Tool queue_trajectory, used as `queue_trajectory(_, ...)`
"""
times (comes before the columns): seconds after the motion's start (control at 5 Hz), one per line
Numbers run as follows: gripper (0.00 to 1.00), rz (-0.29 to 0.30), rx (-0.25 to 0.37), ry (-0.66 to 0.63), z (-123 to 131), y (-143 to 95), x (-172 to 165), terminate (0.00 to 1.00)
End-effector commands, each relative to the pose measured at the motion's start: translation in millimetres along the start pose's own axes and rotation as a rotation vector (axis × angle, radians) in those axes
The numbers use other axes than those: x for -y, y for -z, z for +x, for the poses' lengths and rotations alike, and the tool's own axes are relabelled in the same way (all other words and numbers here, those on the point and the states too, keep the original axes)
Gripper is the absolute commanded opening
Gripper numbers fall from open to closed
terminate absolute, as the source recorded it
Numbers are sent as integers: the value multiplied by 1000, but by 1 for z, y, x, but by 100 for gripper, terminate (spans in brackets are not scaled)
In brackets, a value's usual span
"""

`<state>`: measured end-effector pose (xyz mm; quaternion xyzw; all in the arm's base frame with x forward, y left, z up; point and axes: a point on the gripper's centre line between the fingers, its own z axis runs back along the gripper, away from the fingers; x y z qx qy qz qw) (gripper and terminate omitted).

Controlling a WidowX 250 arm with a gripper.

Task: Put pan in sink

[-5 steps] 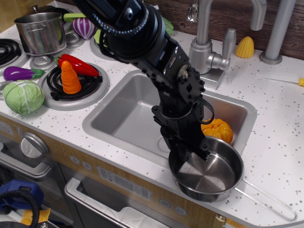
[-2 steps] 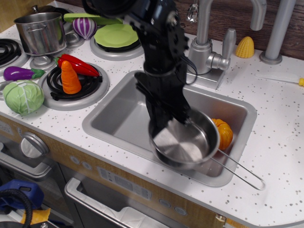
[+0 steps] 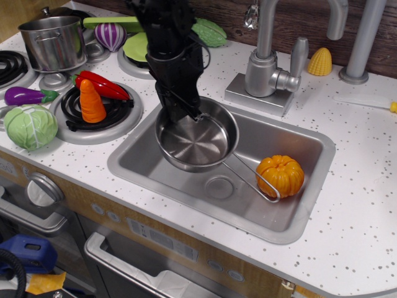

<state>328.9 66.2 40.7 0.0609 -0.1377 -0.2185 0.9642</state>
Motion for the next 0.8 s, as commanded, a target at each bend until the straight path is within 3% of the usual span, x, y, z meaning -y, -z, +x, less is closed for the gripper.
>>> queue_trajectory(0.0, 0, 49, 94, 40, 0, 23, -19, 0)
queue_trajectory(0.2, 100, 22, 142, 65, -9, 36, -15, 0)
queue_trajectory(0.4, 100, 22, 142, 65, -9, 36, -15, 0)
queue_trajectory(0.6, 100, 22, 142, 65, -9, 36, -15, 100)
